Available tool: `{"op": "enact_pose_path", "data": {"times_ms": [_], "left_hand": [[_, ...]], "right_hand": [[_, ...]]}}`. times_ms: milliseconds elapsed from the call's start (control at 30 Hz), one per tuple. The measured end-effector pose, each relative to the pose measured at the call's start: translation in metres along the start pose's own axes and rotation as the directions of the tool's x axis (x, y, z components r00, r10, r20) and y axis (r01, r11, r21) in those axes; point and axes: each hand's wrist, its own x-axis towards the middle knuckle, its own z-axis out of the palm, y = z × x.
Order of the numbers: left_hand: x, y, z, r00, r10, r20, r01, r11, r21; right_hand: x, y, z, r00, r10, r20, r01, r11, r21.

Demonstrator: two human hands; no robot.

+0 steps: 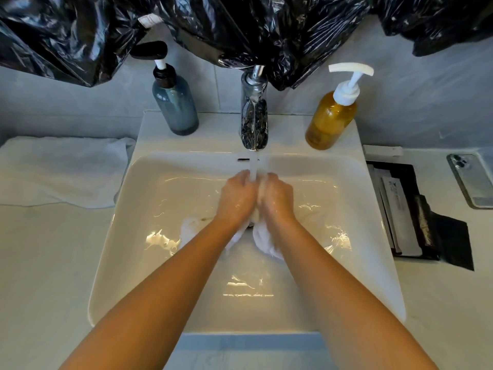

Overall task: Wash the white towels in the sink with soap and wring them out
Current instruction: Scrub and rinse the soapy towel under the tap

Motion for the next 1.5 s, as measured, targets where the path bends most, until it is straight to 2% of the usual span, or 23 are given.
{"op": "enact_pose_path", "data": {"times_ms": [67, 167, 200, 233, 300, 367, 400, 467, 533, 633, 733, 767, 833, 900, 933, 1033, 1067, 1100, 1167, 1233, 1333, 1433, 1500], "left_hand": [[-0.013, 0.001, 0.002, 0.999, 0.011, 0.053, -0.01, 1.0, -0.02], [-0.018, -0.002, -0.014, 0.984, -0.037, 0.174, 0.057, 0.992, -0.112], [-0.016, -0.004, -0.025, 0.973, -0.041, 0.229, 0.049, 0.998, -0.026], [-0.015, -0.004, -0.039, 0.958, -0.032, 0.285, -0.006, 0.991, 0.132], [-0.008, -0.006, -0.067, 0.927, -0.082, 0.367, -0.106, 0.879, 0.465], [-0.003, -0.003, -0.079, 0.891, -0.163, 0.423, -0.156, 0.765, 0.624], [-0.002, 0.001, -0.077, 0.882, -0.155, 0.445, -0.189, 0.75, 0.634], [0.001, 0.006, -0.068, 0.897, -0.044, 0.439, -0.246, 0.777, 0.58], [0.004, 0.01, -0.058, 0.903, 0.063, 0.425, -0.305, 0.79, 0.532], [0.004, 0.013, -0.057, 0.917, 0.072, 0.392, -0.229, 0.9, 0.371], [0.001, 0.016, -0.06, 0.914, 0.08, 0.398, -0.165, 0.969, 0.184], [0.0, 0.018, -0.061, 0.908, 0.085, 0.411, -0.162, 0.975, 0.154], [0.0, 0.02, -0.061, 0.903, 0.096, 0.418, -0.176, 0.972, 0.157], [0.0, 0.021, -0.065, 0.914, 0.078, 0.398, -0.166, 0.967, 0.193], [0.002, 0.02, -0.069, 0.92, 0.071, 0.385, -0.157, 0.968, 0.197], [0.008, 0.015, -0.084, 0.954, 0.072, 0.292, -0.134, 0.971, 0.196], [0.009, 0.013, -0.086, 0.956, 0.061, 0.288, -0.118, 0.976, 0.183], [0.008, 0.013, -0.087, 0.951, 0.056, 0.304, -0.104, 0.984, 0.145], [0.004, 0.013, -0.082, 0.931, 0.067, 0.359, -0.091, 0.995, 0.05], [-0.003, 0.017, -0.065, 0.932, 0.052, 0.358, -0.037, 0.998, -0.048], [-0.006, 0.023, -0.031, 0.982, -0.015, 0.188, 0.041, 0.99, -0.135], [-0.01, 0.02, -0.011, 0.999, 0.04, -0.003, -0.04, 0.992, -0.117], [-0.017, 0.014, -0.003, 1.0, 0.001, -0.024, -0.006, 0.979, -0.201]], "right_hand": [[0.013, 0.001, 0.002, 0.996, 0.082, -0.04, -0.08, 0.996, 0.039], [0.016, -0.004, -0.004, 0.984, 0.18, 0.001, -0.18, 0.983, 0.048], [0.018, -0.006, -0.008, 0.979, 0.203, 0.005, -0.203, 0.979, 0.019], [0.021, -0.008, -0.014, 0.978, 0.21, 0.008, -0.21, 0.977, -0.024], [0.023, -0.01, -0.023, 0.979, 0.201, 0.036, -0.196, 0.974, -0.11], [0.022, -0.016, -0.025, 0.975, 0.185, 0.121, -0.151, 0.957, -0.249], [0.022, -0.019, -0.022, 0.972, 0.182, 0.149, -0.128, 0.939, -0.318], [0.02, -0.027, -0.016, 0.963, 0.191, 0.188, -0.106, 0.915, -0.388], [0.022, -0.027, -0.015, 0.968, 0.162, 0.19, -0.09, 0.935, -0.343], [0.018, -0.017, -0.033, 0.989, -0.055, 0.135, 0.088, 0.964, -0.251], [-0.007, 0.0, -0.046, 0.948, -0.171, 0.269, 0.197, 0.977, -0.075], [-0.018, 0.004, -0.046, 0.929, -0.188, 0.318, 0.225, 0.971, -0.082], [-0.029, 0.015, -0.04, 0.935, -0.231, 0.268, 0.288, 0.937, -0.199], [-0.031, 0.017, -0.036, 0.965, -0.196, 0.174, 0.236, 0.939, -0.249], [-0.031, 0.015, -0.037, 0.976, -0.153, 0.154, 0.184, 0.959, -0.214], [-0.024, 0.001, -0.051, 0.976, -0.029, 0.216, 0.005, 0.993, 0.115], [-0.023, -0.005, -0.055, 0.968, -0.015, 0.252, -0.026, 0.987, 0.158], [-0.021, -0.01, -0.059, 0.971, -0.005, 0.237, -0.023, 0.993, 0.115], [-0.015, -0.015, -0.058, 0.989, -0.02, 0.143, 0.033, 0.995, -0.092], [-0.015, -0.018, -0.045, 0.996, -0.012, 0.084, 0.023, 0.992, -0.126], [-0.025, -0.018, -0.014, 1.0, -0.008, 0.022, 0.01, 0.998, -0.067], [-0.024, -0.019, 0.003, 0.997, -0.007, -0.075, 0.006, 1.0, -0.024], [-0.012, -0.024, 0.001, 0.986, -0.008, -0.167, 0.001, 0.999, -0.043]]}}
